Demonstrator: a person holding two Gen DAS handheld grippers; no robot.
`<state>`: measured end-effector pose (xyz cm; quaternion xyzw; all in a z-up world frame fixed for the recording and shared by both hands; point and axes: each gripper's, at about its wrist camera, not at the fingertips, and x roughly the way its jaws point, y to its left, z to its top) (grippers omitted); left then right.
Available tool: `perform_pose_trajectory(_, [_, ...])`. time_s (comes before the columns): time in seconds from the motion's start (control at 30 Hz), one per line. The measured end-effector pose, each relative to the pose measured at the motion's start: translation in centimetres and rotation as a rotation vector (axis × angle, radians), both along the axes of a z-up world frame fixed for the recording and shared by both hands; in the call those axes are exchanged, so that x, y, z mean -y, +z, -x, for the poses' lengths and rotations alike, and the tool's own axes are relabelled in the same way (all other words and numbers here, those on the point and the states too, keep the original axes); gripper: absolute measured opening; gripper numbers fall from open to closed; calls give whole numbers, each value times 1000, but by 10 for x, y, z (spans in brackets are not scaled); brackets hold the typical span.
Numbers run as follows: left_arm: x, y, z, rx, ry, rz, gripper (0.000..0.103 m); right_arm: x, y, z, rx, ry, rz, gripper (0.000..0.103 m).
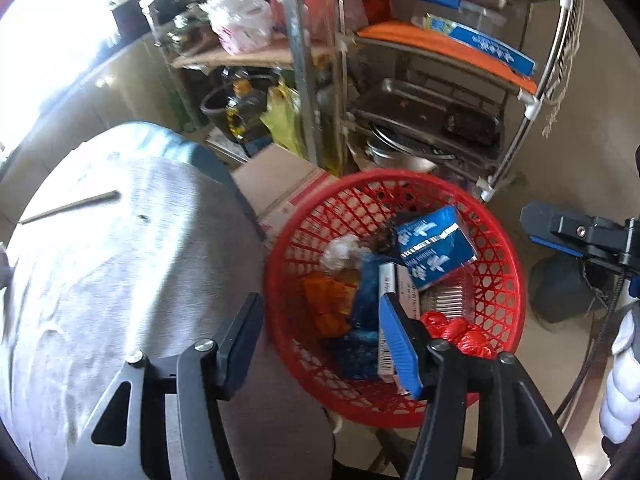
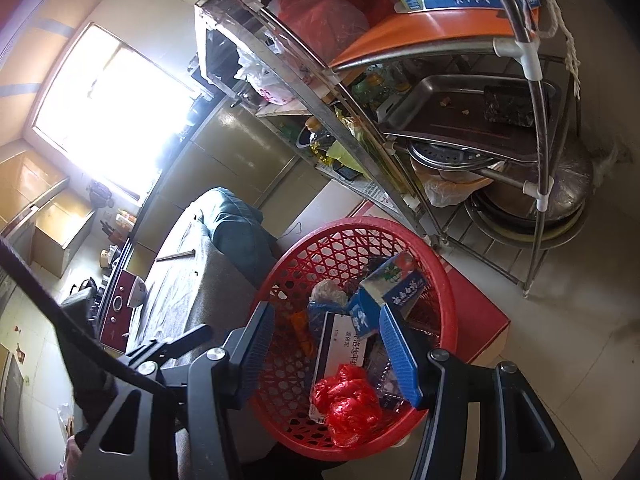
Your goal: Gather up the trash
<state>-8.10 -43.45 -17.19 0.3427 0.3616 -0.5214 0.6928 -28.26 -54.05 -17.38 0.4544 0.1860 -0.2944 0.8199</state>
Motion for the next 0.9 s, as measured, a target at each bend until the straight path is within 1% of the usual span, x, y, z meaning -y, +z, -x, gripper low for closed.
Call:
perform_pose_trajectory(0.1, [-14,15,-4,41,37,33,65,-4,4,-4,2,12,11,59])
perform_pose_trajectory(0.17, [-23,25,-9,64,63,57,70,-9,7,-9,4,26,23,59])
perform_pose_trajectory(0.37, [-61,63,-25,142,177,150,76,-33,23,-25,0,83,84,59])
perform_pose_trajectory(0.4, [-71,71,-27,172,200,173,77,-38,26,-28,-1,94,97,59])
perform_pose_trajectory(0.43, [-77,76,-27,195,216,186,80,-43,30,-31,-3,107,113,59])
perform_pose_trajectory(0.47, [-84,80,-28,219,234,195,86,-48,33,-34,-6,118,127,59])
perform_pose_trajectory(0.5, [-93,86,-29,262,263,213,88,-53,37,-36,-8,130,142,59])
perform_pose_trajectory(0.57, [-110,98,-29,318,301,251,89,-64,44,-42,-14,156,178,59])
perform_pose_trajectory(0.67, [-128,110,-32,328,330,270,89,-82,56,-52,-20,192,232,59])
perform_pose_trajectory(0.9, [-177,132,-40,355,481,302,89,-127,82,-67,-17,264,368,59])
